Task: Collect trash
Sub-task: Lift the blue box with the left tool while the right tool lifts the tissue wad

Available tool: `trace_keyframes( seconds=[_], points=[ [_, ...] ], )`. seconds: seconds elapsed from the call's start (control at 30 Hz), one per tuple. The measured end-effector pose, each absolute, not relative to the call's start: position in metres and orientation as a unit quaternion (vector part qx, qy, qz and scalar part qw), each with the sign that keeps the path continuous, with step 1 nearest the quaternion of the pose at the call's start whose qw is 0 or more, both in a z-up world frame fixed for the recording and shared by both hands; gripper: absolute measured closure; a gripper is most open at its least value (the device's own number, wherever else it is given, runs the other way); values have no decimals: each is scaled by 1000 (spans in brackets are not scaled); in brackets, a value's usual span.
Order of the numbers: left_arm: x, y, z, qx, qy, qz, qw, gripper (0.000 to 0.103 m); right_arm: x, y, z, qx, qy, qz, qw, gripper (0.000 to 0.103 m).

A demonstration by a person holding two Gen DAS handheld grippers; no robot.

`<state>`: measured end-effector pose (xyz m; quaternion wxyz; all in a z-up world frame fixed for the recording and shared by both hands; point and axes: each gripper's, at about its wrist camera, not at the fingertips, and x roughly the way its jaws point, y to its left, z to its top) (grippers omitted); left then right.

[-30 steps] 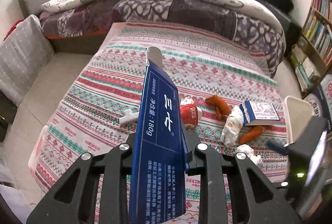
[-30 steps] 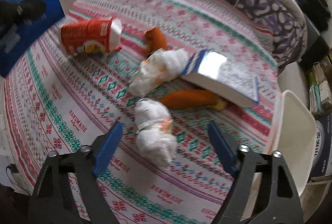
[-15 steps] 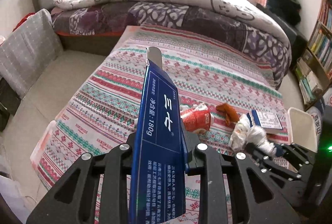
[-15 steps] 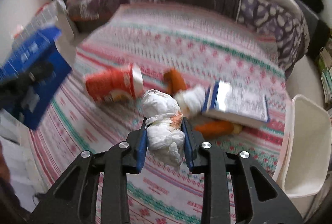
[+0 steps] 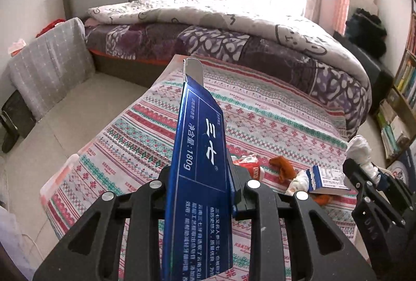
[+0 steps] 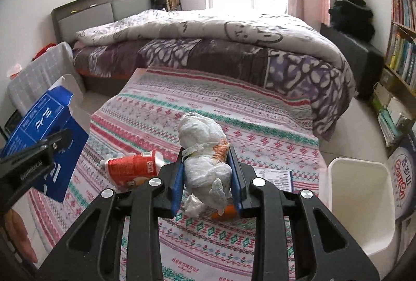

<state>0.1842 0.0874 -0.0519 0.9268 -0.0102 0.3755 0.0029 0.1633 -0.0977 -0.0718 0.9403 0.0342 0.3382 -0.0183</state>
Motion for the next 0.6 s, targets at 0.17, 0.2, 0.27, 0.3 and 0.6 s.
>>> trace_keyframes(
  seconds=[0.17, 0.2, 0.27, 0.3, 0.6],
  points=[
    [181, 75, -52, -9, 372, -1, 928, 76, 161, -105, -70, 38, 338, -29, 940, 74],
    [181, 72, -52, -8, 371, -3, 928, 76, 161, -107, -70, 39, 338, -31, 940, 74],
    [180, 66, -52, -4, 371, -7, 929, 76, 161, -112, -69, 41, 339, -34, 939, 74],
    [179, 63, -52, -2, 370, -10, 929, 76, 160, -113, -69, 42, 339, -35, 939, 74],
    [175, 28, -51, 11, 367, -42, 929, 76, 153, -137, -66, 45, 340, -54, 938, 74]
  ],
)
